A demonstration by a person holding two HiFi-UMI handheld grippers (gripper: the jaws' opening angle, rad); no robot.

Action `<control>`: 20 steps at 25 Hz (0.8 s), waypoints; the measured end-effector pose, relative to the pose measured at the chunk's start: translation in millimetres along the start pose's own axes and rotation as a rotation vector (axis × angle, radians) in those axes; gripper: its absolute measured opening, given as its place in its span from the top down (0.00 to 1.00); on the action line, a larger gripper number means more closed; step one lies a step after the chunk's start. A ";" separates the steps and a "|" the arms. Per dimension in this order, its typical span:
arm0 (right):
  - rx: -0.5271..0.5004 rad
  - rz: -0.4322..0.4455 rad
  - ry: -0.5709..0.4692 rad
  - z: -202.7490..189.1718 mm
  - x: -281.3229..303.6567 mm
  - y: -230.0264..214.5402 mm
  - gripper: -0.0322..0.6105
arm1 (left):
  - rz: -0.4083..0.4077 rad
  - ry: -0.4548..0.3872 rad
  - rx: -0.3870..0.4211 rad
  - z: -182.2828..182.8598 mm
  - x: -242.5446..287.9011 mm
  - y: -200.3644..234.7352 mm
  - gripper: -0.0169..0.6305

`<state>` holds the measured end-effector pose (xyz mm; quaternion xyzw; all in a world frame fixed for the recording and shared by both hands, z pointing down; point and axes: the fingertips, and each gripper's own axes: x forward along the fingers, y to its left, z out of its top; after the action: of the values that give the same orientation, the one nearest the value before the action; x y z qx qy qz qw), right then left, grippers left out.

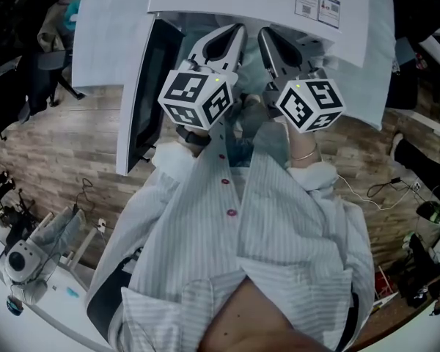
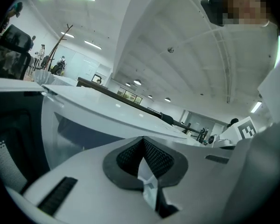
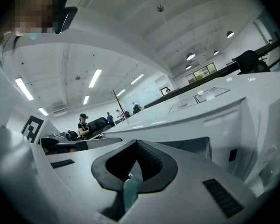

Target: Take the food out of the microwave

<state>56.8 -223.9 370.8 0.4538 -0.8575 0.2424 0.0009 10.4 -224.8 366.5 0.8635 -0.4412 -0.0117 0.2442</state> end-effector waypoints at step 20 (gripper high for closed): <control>0.141 -0.076 0.092 -69.4 28.1 -34.9 0.90 | 0.058 0.107 -0.131 -67.9 19.3 53.8 0.96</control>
<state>52.3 -233.3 452.7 0.4734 -0.8194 0.3227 0.0177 -2.4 -238.1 453.3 0.8319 -0.4506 0.0129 0.3236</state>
